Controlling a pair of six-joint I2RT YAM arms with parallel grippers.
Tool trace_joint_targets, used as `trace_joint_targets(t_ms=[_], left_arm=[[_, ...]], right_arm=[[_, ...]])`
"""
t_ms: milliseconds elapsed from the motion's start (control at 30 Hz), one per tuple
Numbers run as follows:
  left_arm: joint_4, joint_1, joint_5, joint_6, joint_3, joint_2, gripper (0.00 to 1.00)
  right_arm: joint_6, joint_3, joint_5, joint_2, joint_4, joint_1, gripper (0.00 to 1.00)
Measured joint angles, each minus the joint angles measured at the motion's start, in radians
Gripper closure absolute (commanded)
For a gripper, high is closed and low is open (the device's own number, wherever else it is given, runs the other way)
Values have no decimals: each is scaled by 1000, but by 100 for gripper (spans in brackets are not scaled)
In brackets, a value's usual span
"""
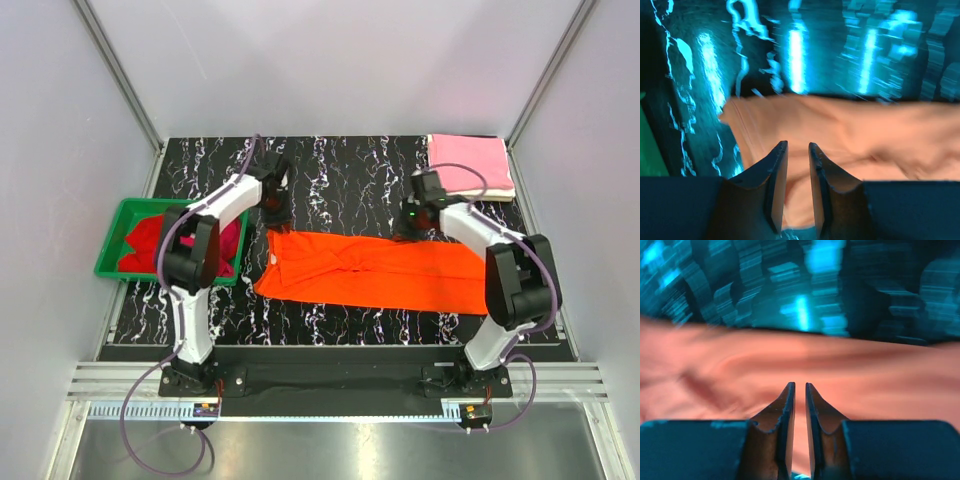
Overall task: Fold and stack the t-shirts
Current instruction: Fold the tshirt
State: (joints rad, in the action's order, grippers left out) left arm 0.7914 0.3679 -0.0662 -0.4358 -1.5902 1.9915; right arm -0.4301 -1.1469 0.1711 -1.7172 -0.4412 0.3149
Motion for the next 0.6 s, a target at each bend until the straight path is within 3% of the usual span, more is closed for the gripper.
trace_joint_targets(t_ms=[167,367,600], left_arm=[[25,-39,29,-3,-1,114,75],[34,-72,68,-6,-43,132,75],[40,-80,56,-8,-74,153,74]], right_arm=[[-62,95,-115,53,-23,-183,83],[-133,200,-159,45,-52,-380,84],[-180,201,-153,41,-38,-472,84]])
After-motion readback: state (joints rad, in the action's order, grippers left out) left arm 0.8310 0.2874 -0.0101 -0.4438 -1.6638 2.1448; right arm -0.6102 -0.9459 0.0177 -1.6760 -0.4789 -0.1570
